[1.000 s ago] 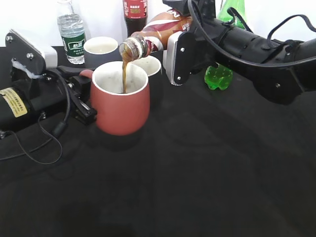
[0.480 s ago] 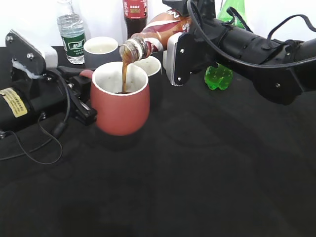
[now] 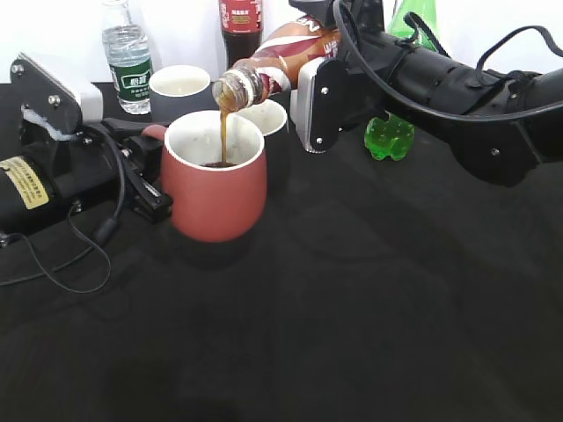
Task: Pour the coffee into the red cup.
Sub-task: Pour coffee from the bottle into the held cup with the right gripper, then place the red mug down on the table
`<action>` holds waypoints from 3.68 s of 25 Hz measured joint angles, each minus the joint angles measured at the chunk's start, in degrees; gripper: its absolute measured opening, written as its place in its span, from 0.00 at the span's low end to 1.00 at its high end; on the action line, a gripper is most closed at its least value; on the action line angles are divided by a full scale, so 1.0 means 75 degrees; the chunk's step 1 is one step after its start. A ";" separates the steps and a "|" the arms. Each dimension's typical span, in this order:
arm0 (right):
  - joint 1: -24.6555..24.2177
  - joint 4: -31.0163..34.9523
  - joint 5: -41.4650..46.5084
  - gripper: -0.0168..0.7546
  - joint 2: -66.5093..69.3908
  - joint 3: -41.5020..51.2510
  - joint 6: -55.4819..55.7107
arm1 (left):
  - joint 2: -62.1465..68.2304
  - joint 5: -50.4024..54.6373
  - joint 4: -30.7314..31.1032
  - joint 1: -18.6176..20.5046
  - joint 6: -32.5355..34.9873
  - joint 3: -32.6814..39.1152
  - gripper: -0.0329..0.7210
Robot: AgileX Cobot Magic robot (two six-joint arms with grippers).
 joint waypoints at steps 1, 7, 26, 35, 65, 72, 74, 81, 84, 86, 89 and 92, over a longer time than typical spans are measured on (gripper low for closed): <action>0.0000 0.0000 0.0000 0.71 0.0000 0.0000 -0.0006 | 0.0000 0.0000 0.0000 0.0000 0.0000 0.0000 0.14; 0.0000 0.0000 0.0000 0.71 0.0000 -0.0007 -0.0006 | 0.0000 0.0000 0.0000 0.0000 0.0000 0.0000 0.14; 0.0000 0.0000 0.0000 0.71 0.0000 -0.0007 -0.0323 | 0.0000 0.0000 0.0007 0.0000 0.0005 0.0000 0.14; 0.0000 0.0000 0.0000 0.71 0.0000 -0.0007 -0.0331 | 0.0000 0.0000 0.0007 0.0000 0.0005 0.0000 0.14; 0.0008 -0.0471 0.0000 0.71 0.0000 -0.0008 0.1043 | 0.0008 -0.0056 -0.0009 0.0000 0.0009 0.0007 0.14; 0.0015 -0.0494 0.0000 0.71 0.0000 -0.0008 0.5170 | 0.0008 -0.0218 -0.0016 0.0000 0.0015 0.0007 0.14; 0.0015 -0.0494 0.0000 0.71 0.0000 -0.0008 0.7632 | 0.0008 -0.0289 -0.0047 0.0000 0.0015 0.0007 0.14; 0.0015 -0.0528 0.0000 0.71 0.0000 -0.0008 1.1445 | 0.0008 -0.0782 -0.0775 0.0027 0.0035 0.0007 0.14; 0.0015 -0.0542 0.0000 0.71 0.0000 -0.0008 1.1519 | 0.0008 -0.1236 -0.1303 0.0336 0.0039 0.0007 0.14; 0.0015 -0.0556 0.0000 0.71 0.0000 -0.0008 1.1544 | 0.0008 -0.1456 -0.1570 0.0810 0.0039 0.0007 0.14; 0.0015 -0.0569 0.0000 0.71 0.0000 -0.0008 1.1544 | -0.0118 -0.1454 -0.1641 0.1570 0.0048 0.0007 0.14; 0.0015 -0.0578 0.0000 0.71 0.0000 -0.0008 1.1552 | -0.0461 -0.1400 -0.1641 0.2281 0.0050 0.0007 0.14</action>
